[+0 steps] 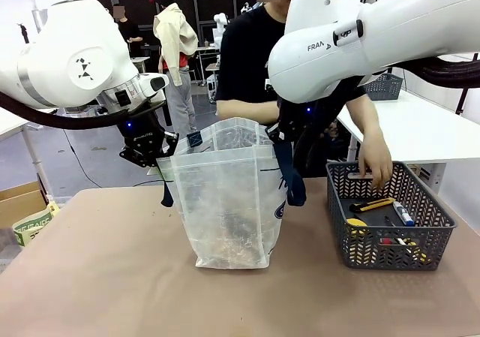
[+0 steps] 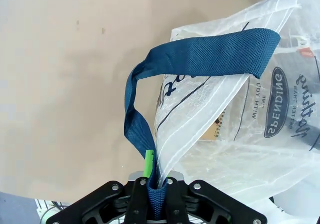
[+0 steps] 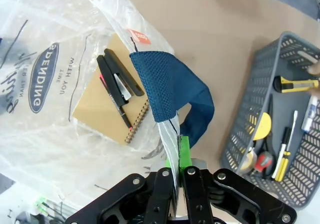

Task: Transfer purchased items from the store into the shopping bag.
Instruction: Move the Reusable shopping bag to the right side of the table.

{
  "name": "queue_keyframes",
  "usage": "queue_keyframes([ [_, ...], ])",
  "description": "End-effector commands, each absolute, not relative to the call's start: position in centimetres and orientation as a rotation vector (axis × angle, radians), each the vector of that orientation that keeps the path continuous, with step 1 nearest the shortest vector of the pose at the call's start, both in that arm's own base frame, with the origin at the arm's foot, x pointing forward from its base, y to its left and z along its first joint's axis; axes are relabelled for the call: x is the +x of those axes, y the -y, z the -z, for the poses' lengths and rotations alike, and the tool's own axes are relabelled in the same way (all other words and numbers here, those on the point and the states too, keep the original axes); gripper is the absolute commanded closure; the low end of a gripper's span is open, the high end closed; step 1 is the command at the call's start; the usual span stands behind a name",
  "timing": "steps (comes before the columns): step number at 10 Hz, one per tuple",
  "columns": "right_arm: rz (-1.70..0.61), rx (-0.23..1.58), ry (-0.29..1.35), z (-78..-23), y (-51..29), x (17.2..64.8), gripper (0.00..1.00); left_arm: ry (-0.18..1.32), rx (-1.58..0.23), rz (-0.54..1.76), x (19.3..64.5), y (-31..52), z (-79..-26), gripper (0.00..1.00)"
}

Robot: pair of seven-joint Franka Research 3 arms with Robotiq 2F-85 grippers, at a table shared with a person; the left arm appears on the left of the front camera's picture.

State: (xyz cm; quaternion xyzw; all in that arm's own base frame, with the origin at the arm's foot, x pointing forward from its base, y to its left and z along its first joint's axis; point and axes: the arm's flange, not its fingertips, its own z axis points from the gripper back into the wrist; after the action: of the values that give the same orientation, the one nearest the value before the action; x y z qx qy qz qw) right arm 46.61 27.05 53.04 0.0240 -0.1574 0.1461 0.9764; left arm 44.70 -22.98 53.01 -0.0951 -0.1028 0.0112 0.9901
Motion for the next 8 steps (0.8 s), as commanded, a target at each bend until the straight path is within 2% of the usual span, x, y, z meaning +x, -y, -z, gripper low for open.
queue_keyframes([
  [1,-0.291,0.049,0.319,-53.1,-26.93,46.67,1.0,0.207,-0.192,-0.027,44.76,22.79,-53.08,1.0],
  [8,-0.291,0.049,0.319,-53.1,-26.93,46.67,1.0,0.207,-0.192,-0.027,44.76,22.79,-53.08,1.0],
])
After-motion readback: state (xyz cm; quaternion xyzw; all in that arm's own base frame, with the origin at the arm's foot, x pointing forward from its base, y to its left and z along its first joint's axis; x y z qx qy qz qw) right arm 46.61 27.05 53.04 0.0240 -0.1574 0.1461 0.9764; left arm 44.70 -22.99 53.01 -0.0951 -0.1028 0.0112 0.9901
